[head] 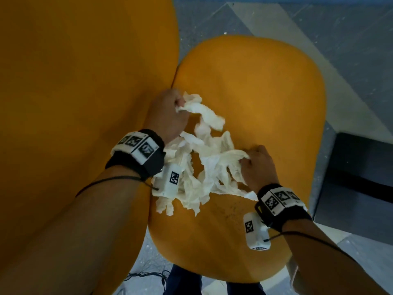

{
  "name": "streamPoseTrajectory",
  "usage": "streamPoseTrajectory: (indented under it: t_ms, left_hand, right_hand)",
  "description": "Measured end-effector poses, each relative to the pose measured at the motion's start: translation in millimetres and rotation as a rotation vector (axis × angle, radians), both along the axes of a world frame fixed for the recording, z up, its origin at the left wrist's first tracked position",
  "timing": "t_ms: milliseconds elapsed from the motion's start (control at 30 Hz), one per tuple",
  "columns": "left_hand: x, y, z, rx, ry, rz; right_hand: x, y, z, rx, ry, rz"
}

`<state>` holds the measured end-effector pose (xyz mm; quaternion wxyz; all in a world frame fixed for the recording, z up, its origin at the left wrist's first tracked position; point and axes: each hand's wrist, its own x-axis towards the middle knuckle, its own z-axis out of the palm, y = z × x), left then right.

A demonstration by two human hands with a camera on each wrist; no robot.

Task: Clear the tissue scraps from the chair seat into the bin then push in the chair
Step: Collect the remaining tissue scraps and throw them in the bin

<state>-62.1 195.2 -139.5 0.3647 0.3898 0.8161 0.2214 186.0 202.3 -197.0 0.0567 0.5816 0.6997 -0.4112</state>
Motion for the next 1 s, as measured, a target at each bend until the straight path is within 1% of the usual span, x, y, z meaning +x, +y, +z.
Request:
streamPoseTrajectory:
  t_ms: [33,100,200,233,300,333,400,500,567,633,700,800,867,933,1000]
  left_hand:
    - [-5.2,-6.8,10.3,0.045,-0.038,0.054]
    - [-11.2,-21.8,30.8,0.136,-0.029,0.117]
    - [-7.2,-51.2,56.9,0.173,0.000,0.147]
    - [-3.4,-63.7,59.4,0.148,0.002,0.163]
    - [6.1,-85.6,52.8,0.035,-0.015,0.186]
    - [11.3,-94.1,45.0,-0.043,-0.019,0.190]
    - [19.5,-104.5,24.8,-0.186,0.047,0.152]
    - [24.2,-110.5,-3.2,-0.361,0.168,0.049]
    - [23.1,-111.7,-15.4,-0.392,0.270,-0.019]
    - [22.3,-113.3,-15.8,-0.323,0.295,-0.018]
    - [21.5,-115.4,-8.7,-0.241,0.280,0.051]
    - [18.8,-122.9,9.3,-0.085,0.289,0.132]
    - [17.4,-129.9,23.4,0.021,0.302,0.146]
    - [16.1,-137.4,33.1,0.079,0.336,0.158]
    - [16.2,-144.6,39.3,0.086,0.324,0.206]
  right_hand:
    - [1.3,1.5,2.4,-0.020,0.013,-0.048]
    - [3.1,1.4,8.5,-0.070,0.051,-0.128]
    - [-0.4,-8.2,21.6,-0.145,0.080,-0.170]
    - [-2.0,-14.3,23.8,-0.152,0.070,-0.137]
    - [-6.3,-26.8,24.5,-0.153,0.018,-0.009]
    - [-8.2,-32.8,22.2,-0.151,-0.022,0.059]
    - [-13.3,-41.4,15.0,-0.125,-0.082,0.143]
    - [-21.7,-49.5,5.9,-0.064,-0.092,0.151]
    - [-25.5,-52.2,1.4,-0.065,-0.067,0.108]
    - [-26.8,-52.4,-0.4,-0.077,0.014,0.021]
    - [-26.3,-51.2,0.8,-0.076,0.096,-0.072]
    - [-24.0,-48.1,6.9,-0.097,0.190,-0.223]
    - [-18.2,-46.7,11.6,-0.075,0.230,-0.304]
    - [-11.2,-46.8,19.6,-0.073,0.265,-0.336]
    - [-4.9,-47.8,29.9,-0.101,0.336,-0.382]
